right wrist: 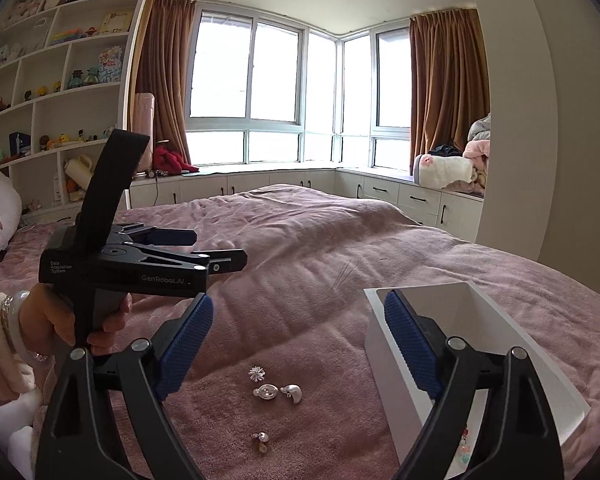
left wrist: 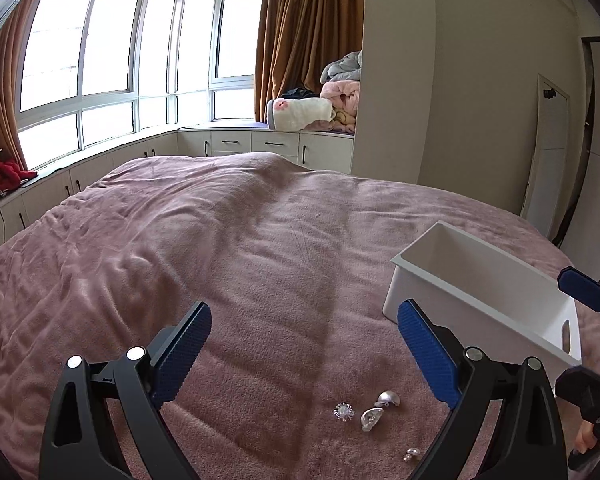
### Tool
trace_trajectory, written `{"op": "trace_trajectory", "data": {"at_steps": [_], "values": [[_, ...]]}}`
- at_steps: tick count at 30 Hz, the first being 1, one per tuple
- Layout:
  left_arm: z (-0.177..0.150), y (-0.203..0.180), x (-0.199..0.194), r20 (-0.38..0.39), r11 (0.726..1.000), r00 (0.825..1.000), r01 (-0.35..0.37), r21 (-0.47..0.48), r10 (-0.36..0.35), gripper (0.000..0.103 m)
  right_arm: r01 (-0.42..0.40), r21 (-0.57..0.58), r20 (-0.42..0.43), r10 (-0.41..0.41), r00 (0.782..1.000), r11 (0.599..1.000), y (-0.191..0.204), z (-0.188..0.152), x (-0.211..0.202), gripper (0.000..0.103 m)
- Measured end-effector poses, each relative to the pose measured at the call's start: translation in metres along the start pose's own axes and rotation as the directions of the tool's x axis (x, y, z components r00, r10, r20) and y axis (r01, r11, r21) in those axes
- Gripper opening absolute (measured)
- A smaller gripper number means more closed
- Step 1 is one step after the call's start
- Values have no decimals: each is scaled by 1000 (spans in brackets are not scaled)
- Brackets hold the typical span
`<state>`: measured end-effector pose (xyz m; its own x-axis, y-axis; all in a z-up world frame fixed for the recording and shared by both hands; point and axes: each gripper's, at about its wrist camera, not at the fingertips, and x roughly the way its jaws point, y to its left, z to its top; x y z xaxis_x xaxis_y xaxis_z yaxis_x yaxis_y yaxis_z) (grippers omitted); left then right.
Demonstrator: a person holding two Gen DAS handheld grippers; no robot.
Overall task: Organize jewelry
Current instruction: 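Move both tools back to the silver earrings on the bed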
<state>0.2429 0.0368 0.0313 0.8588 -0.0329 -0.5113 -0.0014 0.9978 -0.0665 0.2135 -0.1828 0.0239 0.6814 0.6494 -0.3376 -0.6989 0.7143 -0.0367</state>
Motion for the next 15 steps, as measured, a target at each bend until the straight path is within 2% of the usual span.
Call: {"op": "trace_trajectory", "data": {"at_steps": [2,5,7,9,11,15], "values": [[-10,2,9,-20,999,999,43,-1,-43,95,-34,-8,-47,33,998,999,7,-9,11,77],[-24,2,22,-45,996,995,85,18,-84,95,-75,-19,-127,72,989,997,14,-28,27,64],[-32,0,29,-60,993,993,107,53,-104,94,-87,-33,-185,80,980,996,18,-40,39,62],[-38,-4,38,-83,989,990,121,85,-114,81,-99,-39,-237,87,968,994,21,-51,49,52],[-45,-5,49,-118,986,985,135,98,-123,68,-101,-33,-272,88,958,994,22,-60,57,51],[-58,-3,65,-152,980,972,190,62,-179,58,-119,-17,-338,106,935,993,20,-76,69,45]]}}
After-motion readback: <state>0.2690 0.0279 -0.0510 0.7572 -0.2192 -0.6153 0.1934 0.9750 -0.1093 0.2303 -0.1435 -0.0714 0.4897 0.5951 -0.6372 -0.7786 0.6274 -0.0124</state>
